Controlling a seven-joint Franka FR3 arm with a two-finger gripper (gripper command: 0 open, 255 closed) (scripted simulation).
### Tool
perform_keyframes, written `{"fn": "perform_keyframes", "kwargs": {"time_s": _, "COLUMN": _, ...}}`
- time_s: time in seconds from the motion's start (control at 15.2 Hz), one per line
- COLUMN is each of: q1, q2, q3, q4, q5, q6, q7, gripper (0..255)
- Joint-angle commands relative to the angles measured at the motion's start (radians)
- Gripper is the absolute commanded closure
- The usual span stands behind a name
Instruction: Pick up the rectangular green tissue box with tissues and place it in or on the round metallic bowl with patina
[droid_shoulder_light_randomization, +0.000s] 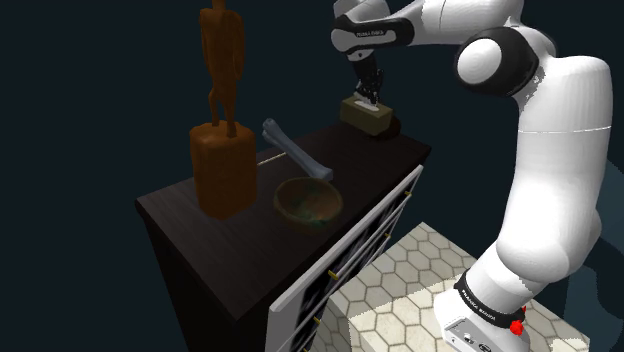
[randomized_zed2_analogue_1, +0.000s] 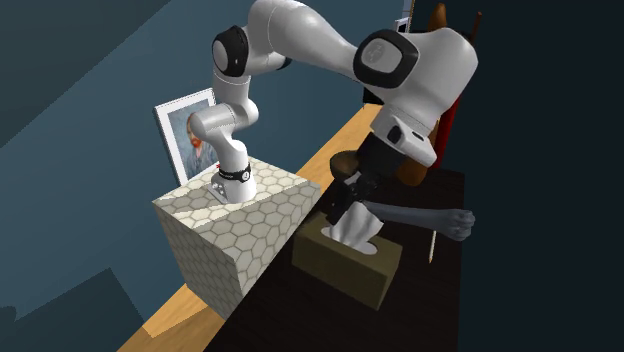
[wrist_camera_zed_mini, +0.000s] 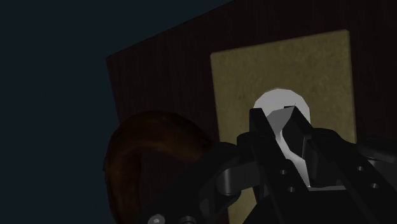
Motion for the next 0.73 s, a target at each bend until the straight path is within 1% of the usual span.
{"fn": "perform_keyframes", "kwargs": {"time_s": 0.0, "q1": 0.001, "q2": 0.002, "q3": -0.001, "q4": 0.030, "q5": -0.001, "q6": -0.025, "q7": -0.013, "gripper": 255}}
{"fn": "perform_keyframes", "kwargs": {"time_s": 0.33, "q1": 0.005, "q2": 0.014, "q3": -0.004, "q4": 0.107, "q5": -0.003, "q6": -0.083, "q7": -0.043, "gripper": 255}}
{"fn": "perform_keyframes", "kwargs": {"time_s": 0.66, "q1": 0.068, "q2": -0.131, "q3": 0.029, "q4": -0.085, "q5": 0.004, "q6": -0.086, "q7": 0.060, "gripper": 255}}
